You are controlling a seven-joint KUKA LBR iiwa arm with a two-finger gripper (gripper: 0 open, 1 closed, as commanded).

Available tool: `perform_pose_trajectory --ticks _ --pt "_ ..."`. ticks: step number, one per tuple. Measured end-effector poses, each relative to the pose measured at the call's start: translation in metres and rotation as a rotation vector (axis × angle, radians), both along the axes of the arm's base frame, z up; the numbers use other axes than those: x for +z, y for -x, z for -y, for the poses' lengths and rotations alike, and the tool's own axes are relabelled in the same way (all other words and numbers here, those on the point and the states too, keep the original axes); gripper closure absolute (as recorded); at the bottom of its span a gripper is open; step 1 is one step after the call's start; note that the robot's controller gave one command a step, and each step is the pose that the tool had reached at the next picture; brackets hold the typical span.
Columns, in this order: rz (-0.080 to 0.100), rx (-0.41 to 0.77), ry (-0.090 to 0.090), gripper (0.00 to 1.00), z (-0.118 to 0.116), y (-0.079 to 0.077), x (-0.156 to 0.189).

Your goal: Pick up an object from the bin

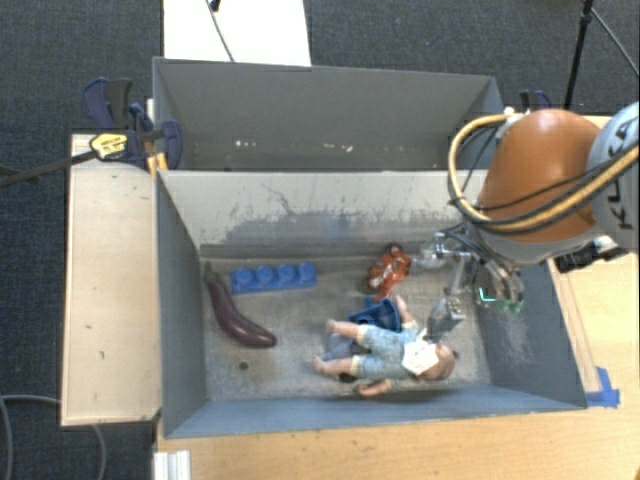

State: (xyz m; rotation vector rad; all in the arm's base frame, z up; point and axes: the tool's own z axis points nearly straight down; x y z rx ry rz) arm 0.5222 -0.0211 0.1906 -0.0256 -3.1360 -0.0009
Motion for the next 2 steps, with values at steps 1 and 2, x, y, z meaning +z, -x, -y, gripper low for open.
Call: perform_pose_trajectory --ticks 1,2 --pt "0.008 0.001 0.001 0.00 0.000 -0.002 0.004" --pt "0.020 0.300 0.005 1.00 0.008 0.003 -0.112"
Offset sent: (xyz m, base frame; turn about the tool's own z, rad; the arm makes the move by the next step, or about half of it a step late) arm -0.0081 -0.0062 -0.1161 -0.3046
